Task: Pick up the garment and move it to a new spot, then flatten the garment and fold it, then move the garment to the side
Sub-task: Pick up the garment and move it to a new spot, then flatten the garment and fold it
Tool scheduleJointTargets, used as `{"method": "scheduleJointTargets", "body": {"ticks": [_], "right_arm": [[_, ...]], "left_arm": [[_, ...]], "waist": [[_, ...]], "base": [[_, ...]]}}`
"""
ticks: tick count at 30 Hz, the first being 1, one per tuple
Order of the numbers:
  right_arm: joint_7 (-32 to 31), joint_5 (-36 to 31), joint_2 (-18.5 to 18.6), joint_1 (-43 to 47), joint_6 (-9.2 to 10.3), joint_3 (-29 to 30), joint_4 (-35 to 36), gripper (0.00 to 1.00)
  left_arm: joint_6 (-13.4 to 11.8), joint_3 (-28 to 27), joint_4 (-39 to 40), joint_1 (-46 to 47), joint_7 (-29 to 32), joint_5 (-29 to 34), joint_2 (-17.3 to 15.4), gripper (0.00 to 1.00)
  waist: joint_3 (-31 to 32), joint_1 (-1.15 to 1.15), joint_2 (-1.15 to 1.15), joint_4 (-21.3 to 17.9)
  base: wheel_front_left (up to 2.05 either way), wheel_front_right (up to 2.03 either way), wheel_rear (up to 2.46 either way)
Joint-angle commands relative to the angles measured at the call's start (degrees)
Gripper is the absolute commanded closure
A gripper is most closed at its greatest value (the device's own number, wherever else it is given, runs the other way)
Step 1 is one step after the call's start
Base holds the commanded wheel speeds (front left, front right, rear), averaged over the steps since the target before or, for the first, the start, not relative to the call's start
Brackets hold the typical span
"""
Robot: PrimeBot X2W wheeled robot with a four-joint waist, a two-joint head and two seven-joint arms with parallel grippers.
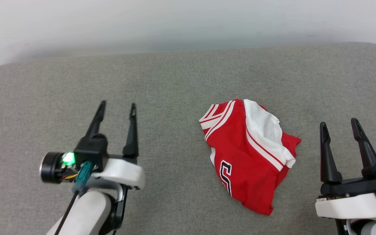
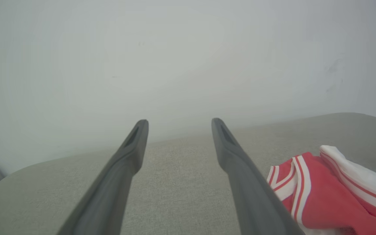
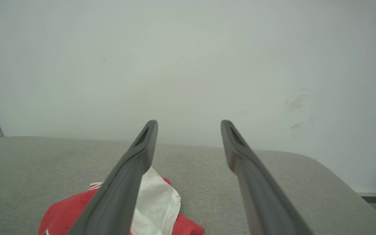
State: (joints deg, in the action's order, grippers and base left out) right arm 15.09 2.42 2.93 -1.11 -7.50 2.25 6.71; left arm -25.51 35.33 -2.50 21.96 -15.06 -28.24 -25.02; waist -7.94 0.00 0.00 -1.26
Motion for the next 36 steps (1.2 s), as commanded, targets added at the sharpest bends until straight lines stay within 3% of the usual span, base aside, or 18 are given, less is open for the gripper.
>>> {"method": "scheduleJointTargets", "body": {"ticks": [1,4,13,21,32,36], "right_arm": [[0.1,0.3,-0.1,0.6,0.02,0.1,-0.3,0.0],[0.1,0.5,-0.1,1.2,0.02,0.3,-0.8,0.0],[0.1,3.9,-0.1,3.2,0.02,-0.4,-2.8,0.0],[0.1,5.9,-0.1,5.6,0.02,-0.9,-3.9,0.0],[0.1,5.6,-0.1,7.8,0.02,-1.3,-4.3,0.0],[0.1,4.3,-0.1,4.5,0.01,-1.3,-2.4,0.0]], "left_arm": [[-0.2,-2.1,0.9,-2.2,-0.1,1.6,0.6,0.0],[0.4,-7.0,2.8,-7.7,-0.1,5.1,2.2,0.0],[6.8,-18.1,5.9,-19.5,-0.2,13.1,9.1,0.0],[12.6,-23.7,5.5,-24.9,-0.2,17.8,14.2,0.0],[18.1,-29.7,5.3,-28.8,-0.2,21.6,19.3,0.0],[19.9,-31.1,5.2,-28.6,-0.2,22.6,20.5,0.0]], "waist": [[0.4,0.0,0.0,0.1],[1.1,0.0,0.0,0.3],[3.4,0.0,0.0,-0.2],[5.2,0.0,0.0,-0.9],[6.5,0.0,0.0,-1.0],[6.2,0.0,0.0,-0.9]], "base": [[0.0,0.0,0.0],[0.0,0.0,0.0],[0.0,0.0,0.0],[0.0,0.0,0.0],[0.0,0.0,0.0],[0.0,0.0,0.0]]}}
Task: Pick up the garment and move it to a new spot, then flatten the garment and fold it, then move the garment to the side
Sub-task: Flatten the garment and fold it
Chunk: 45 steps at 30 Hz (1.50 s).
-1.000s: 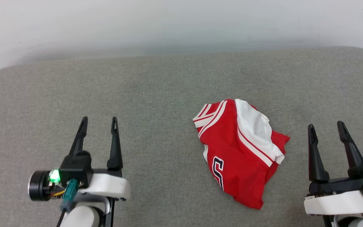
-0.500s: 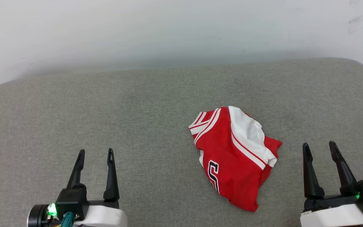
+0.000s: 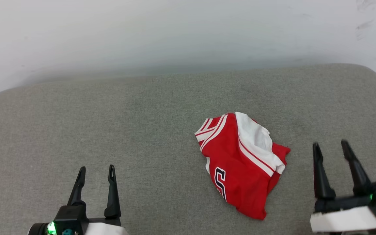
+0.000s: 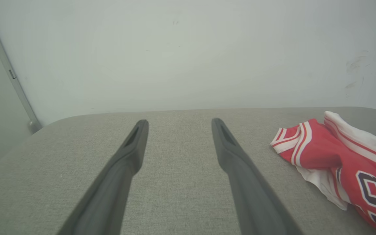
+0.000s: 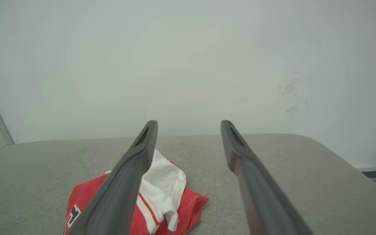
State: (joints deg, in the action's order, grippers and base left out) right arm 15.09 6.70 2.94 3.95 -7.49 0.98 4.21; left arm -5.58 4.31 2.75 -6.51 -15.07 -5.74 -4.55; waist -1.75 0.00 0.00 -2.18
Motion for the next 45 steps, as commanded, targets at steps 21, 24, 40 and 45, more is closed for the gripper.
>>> {"method": "scheduleJointTargets", "body": {"ticks": [21,24,40,45], "right_arm": [[-26.4,9.4,23.4,-40.2,0.01,-31.2,-9.5,0.0],[-37.2,18.4,28.2,-44.1,0.02,-38.9,-9.5,0.0],[-55.4,37.7,31.9,-54.5,0.0,-62.5,-17.7,0.0],[-48.1,37.1,32.6,-56.4,0.01,-64.9,-18.7,1.0]], "left_arm": [[1.9,-2.0,0.4,4.3,-0.2,1.8,1.6,0.0],[2.0,-2.1,0.7,4.9,-0.2,1.9,1.6,0.0],[1.6,-0.2,0.9,10.6,-0.2,1.2,1.7,0.0],[1.4,-0.5,0.4,10.7,-0.2,1.1,1.7,0.0]], "waist": [[-5.9,0.0,0.0,-0.9],[-7.4,0.0,0.0,-0.9],[-16.1,0.0,0.0,0.7],[-16.1,0.0,0.0,0.2]], "base": [[0.0,0.0,0.0],[0.0,0.0,0.0],[0.0,0.0,0.0],[0.0,0.0,0.0]]}}
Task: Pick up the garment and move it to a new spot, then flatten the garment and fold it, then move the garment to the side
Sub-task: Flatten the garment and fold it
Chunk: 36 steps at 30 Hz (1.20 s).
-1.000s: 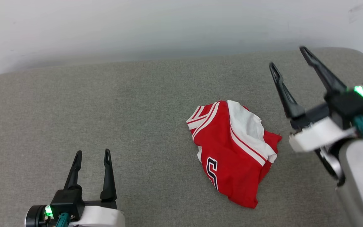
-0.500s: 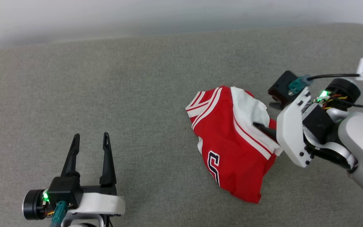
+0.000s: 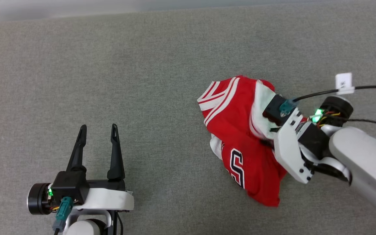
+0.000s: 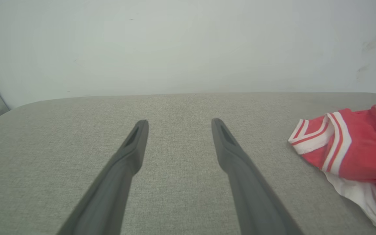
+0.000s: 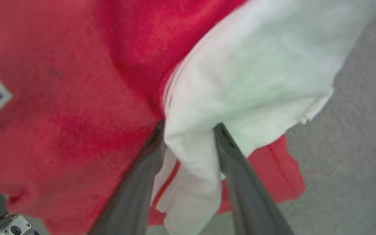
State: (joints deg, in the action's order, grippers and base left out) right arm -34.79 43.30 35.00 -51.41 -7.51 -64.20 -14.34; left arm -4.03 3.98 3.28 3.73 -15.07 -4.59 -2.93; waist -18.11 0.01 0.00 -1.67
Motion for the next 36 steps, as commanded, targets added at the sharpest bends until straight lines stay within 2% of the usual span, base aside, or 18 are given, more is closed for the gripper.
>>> {"method": "scheduleJointTargets", "body": {"ticks": [1,8,14,18,24,28,29,30,36], "right_arm": [[3.6,0.9,0.8,-1.3,0.04,0.8,0.0,1.0],[13.5,3.0,6.0,0.2,0.04,8.3,1.5,1.0],[17.2,7.2,9.5,7.2,0.04,17.8,-4.0,1.0],[18.0,9.2,9.3,11.1,0.04,21.1,-10.6,1.0],[19.8,10.9,5.3,15.8,0.04,24.4,-24.3,1.0],[22.9,11.1,2.6,16.2,0.04,24.7,-27.3,1.0],[24.3,10.6,2.6,15.9,0.04,24.8,-27.4,0.67],[26.1,9.6,3.0,15.3,0.04,25.0,-27.5,0.0],[36.8,5.1,3.9,13.7,0.04,28.3,-26.4,0.0]], "left_arm": [[-0.2,-0.3,-0.3,0.3,-0.2,-0.1,0.1,0.0],[-0.3,-0.4,-0.5,-1.2,-0.2,-0.6,0.1,0.0],[0.2,0.1,-0.5,-1.1,-0.2,-0.5,0.1,0.0],[0.7,0.3,-0.8,-0.4,-0.2,-0.3,0.1,0.0],[1.4,0.1,-1.2,-0.1,-0.2,0.0,0.1,0.0],[1.5,-0.1,-1.5,-0.7,-0.2,0.1,0.1,0.0],[1.6,-0.1,-1.6,-0.8,-0.2,0.2,0.1,0.0],[1.7,-0.2,-1.7,-0.8,-0.2,0.3,0.1,0.0],[3.1,-1.9,-1.6,0.8,-0.2,0.9,-0.4,0.0]], "waist": [[0.6,-0.01,0.0,-0.5],[2.9,-0.01,0.0,-2.3],[2.7,-0.01,0.0,-2.7],[1.9,-0.01,0.0,-2.5],[1.3,-0.01,0.0,-2.1],[1.9,-0.01,0.0,-2.4],[2.3,-0.01,0.0,-2.5],[2.6,-0.01,0.0,-2.6],[5.0,-0.01,0.0,-3.4]], "base": [[0.0,0.0,0.0],[0.0,0.0,0.0],[0.0,0.0,0.0],[0.0,0.0,0.0],[0.0,0.0,0.0],[0.0,0.0,0.0],[0.0,0.0,0.0],[0.0,0.0,0.0],[0.0,0.0,0.0]]}}
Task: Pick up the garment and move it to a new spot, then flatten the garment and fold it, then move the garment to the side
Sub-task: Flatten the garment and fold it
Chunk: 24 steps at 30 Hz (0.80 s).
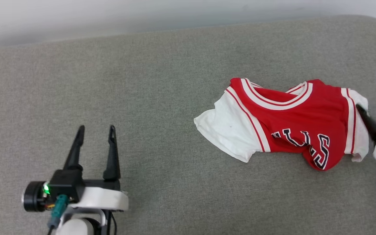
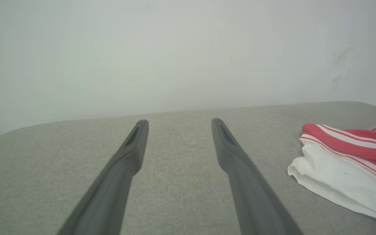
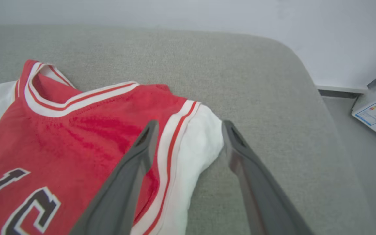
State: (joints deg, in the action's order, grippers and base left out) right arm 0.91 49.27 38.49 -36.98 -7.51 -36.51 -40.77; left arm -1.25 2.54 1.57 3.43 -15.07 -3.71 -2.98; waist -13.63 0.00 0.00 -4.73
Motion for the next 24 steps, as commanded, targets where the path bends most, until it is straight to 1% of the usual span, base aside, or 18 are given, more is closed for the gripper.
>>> {"method": "scheduleJointTargets", "body": {"ticks": [1,3,5,8,10,13,15,18,20,24], "right_arm": [[2.9,-2.4,0.6,-0.9,0.04,1.4,0.2,0.0],[7.1,-5.8,0.3,-1.3,0.04,3.7,0.7,0.0],[10.7,-9.4,-0.8,-1.4,0.04,6.6,1.6,0.0],[13.8,-15.2,-3.2,-0.6,0.04,13.7,4.8,0.0],[14.2,-20.0,-6.0,1.3,0.04,20.0,9.0,0.0],[14.2,-28.2,-12.3,6.5,0.04,29.9,19.3,0.0],[14.3,-33.0,-16.7,10.4,0.04,34.8,26.3,0.0],[14.3,-38.0,-22.4,15.6,0.04,38.7,35.0,0.0],[14.3,-40.0,-25.2,18.5,0.04,39.8,39.1,0.0],[14.3,-41.8,-28.5,21.2,0.04,40.4,44.8,0.0]], "left_arm": [[0.7,-0.9,0.1,1.7,-0.2,0.0,-0.6,0.0],[1.8,-1.7,-0.1,3.3,-0.2,0.1,-1.4,0.0],[3.0,-2.0,-0.9,5.2,-0.2,0.5,-2.3,0.0],[4.8,-2.1,-2.5,9.1,-0.2,-0.1,-3.9,0.0],[5.9,-1.2,-4.4,11.9,0.0,0.4,-5.4,0.0],[7.3,0.7,-6.4,17.2,2.2,0.0,-7.5,0.0],[7.9,2.2,-7.5,20.4,4.9,-1.0,-8.5,0.0],[8.5,5.7,-8.5,25.7,10.6,-3.1,-10.5,0.0],[8.6,9.2,-8.7,29.5,14.8,-5.2,-11.9,0.0],[8.6,17.9,-8.0,37.6,23.7,-12.4,-15.6,0.0]], "waist": [[0.7,0.0,0.0,-0.5],[1.0,0.0,0.0,-0.7],[1.2,0.0,0.0,-1.0],[1.1,0.0,0.0,-1.3],[0.9,0.0,0.0,-1.5],[0.2,0.0,0.0,-1.9],[-0.3,0.0,0.0,-2.0],[-1.2,0.0,0.0,-2.2],[-1.9,0.0,0.0,-2.4],[-3.7,0.0,0.0,-3.2]], "base": [[0.0,0.0,0.0],[0.0,0.0,0.0],[0.0,0.0,0.0],[0.0,0.0,0.0],[0.0,0.0,0.0],[0.0,0.0,0.0],[0.0,0.0,0.0],[0.0,0.0,0.0],[0.0,0.0,0.0],[0.0,0.0,0.0]]}}
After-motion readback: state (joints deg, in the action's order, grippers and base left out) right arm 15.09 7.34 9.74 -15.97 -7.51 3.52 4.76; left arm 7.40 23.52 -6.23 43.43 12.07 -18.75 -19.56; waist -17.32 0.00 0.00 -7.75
